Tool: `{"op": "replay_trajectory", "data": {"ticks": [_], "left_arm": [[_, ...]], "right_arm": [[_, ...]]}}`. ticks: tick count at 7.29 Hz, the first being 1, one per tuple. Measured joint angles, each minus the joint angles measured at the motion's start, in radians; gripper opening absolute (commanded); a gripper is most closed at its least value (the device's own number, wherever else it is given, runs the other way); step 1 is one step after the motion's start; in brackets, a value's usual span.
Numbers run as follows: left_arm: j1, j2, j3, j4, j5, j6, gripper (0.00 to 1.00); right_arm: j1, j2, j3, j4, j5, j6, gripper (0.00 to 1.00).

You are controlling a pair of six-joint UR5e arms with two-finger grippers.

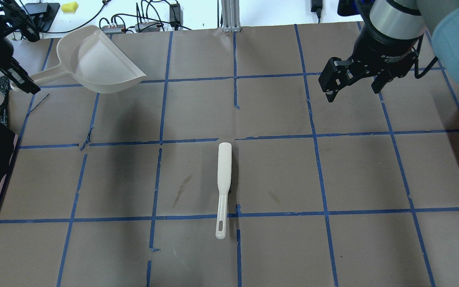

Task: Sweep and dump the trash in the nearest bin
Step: 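Bring the empty dustpan back and set it on the table with the left gripper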

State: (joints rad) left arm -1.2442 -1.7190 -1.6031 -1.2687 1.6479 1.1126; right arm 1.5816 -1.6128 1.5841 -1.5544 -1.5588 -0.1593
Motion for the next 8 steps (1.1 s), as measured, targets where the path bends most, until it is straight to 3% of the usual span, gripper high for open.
{"op": "replay_trajectory", "data": {"ticks": [3, 8], "left_arm": [[-0.185, -0.022, -0.040, 0.044, 0.004, -0.311, 0.11], [-0.382, -0.109, -0.030, 0.083, -0.010, -0.857, 0.11]], "right_arm": [[0.001, -0.001, 0.004, 0.001, 0.000, -0.001, 1.00], [0.001, -0.011, 0.017, 0.000, 0.000, -0.003, 1.00]]}}
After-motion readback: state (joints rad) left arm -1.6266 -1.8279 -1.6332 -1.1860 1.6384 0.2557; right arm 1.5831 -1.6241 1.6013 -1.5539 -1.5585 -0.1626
